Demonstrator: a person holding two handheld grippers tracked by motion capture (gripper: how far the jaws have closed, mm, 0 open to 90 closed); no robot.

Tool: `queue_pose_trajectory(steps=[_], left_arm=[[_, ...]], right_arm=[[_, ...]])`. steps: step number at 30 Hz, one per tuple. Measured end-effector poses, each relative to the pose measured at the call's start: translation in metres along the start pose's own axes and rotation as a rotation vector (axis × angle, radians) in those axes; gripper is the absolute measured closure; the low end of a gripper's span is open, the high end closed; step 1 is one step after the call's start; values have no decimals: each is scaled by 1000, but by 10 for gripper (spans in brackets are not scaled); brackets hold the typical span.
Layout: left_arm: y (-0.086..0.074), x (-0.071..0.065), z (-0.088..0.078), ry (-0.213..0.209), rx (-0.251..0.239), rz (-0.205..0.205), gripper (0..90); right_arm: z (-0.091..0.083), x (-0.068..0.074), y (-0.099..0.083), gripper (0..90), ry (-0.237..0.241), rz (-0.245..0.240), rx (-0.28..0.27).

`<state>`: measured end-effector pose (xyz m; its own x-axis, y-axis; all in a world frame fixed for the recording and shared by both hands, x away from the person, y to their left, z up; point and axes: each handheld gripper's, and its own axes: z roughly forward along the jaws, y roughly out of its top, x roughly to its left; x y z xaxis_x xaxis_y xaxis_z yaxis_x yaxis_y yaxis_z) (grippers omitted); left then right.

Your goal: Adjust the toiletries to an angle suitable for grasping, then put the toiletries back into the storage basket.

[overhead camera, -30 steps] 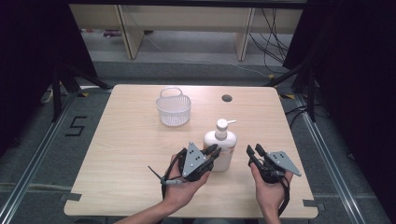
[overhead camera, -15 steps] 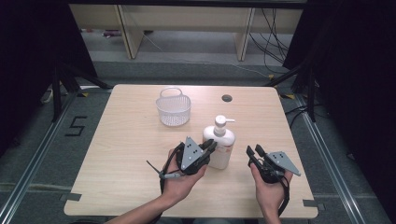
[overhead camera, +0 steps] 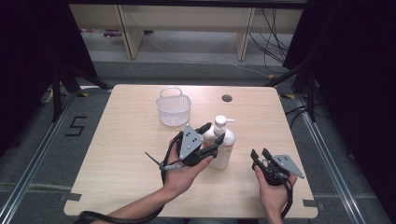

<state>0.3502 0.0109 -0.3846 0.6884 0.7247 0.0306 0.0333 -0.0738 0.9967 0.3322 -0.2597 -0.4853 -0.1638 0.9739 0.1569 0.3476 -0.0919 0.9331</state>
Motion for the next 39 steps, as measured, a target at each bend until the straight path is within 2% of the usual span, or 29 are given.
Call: queue_pose_trajectory(steps=[1,2,3,4,5,6,12,13,17,21,22,24,25,29,30,31,32,33,34,35,36,39], left_arm=[[0,0,0,0,0,0,442],[0,0,1,1,3,0,442],[-1,0,2,5,3,-3,442],[-1,0,2,7,3,-4,441],[-3,0,2,15,7,0,439],[-3,0,2,13,8,0,437],[-1,-2,8,17,7,-4,432],[0,-3,10,17,8,-7,430],[5,-4,14,36,9,6,430],[8,-2,17,58,16,5,439],[9,-2,17,63,20,4,442],[10,-1,18,67,21,-2,444],[11,-1,19,67,19,0,446],[13,-3,24,66,33,-2,451],[13,-3,25,65,39,-8,453],[13,-3,26,69,43,-6,456],[13,-3,26,69,43,-6,460],[13,-1,29,75,52,-10,464],[14,0,30,74,54,-11,470],[14,1,31,74,58,-11,476],[15,1,32,70,60,-12,484],[16,1,34,67,64,-16,499]], right_arm=[[-2,1,0,506,-13,24,10],[-2,-2,-1,497,-29,-10,11],[-1,-1,-1,489,-17,14,13],[1,-1,-2,483,-15,15,14],[0,-2,-2,480,-36,-4,22],[1,-3,-3,479,-30,-18,13],[2,-3,-3,476,-18,-11,23],[4,-4,-3,476,-14,-16,1],[3,-6,-2,475,2,15,17],[1,-5,-2,471,-22,-14,28],[2,-4,-2,470,-14,-13,25],[1,2,-2,469,-18,42,43],[1,-1,-1,469,-19,-4,35],[6,1,-1,468,18,-1,20],[5,3,-1,467,-2,9,39],[5,2,-1,467,-2,-11,41],[5,2,-1,467,-2,-11,41],[5,4,-2,467,-10,14,45],[5,1,-2,467,-3,-13,38],[6,1,-3,467,14,6,26],[5,0,-2,467,-2,-6,43],[5,0,-2,465,-2,-9,46]])
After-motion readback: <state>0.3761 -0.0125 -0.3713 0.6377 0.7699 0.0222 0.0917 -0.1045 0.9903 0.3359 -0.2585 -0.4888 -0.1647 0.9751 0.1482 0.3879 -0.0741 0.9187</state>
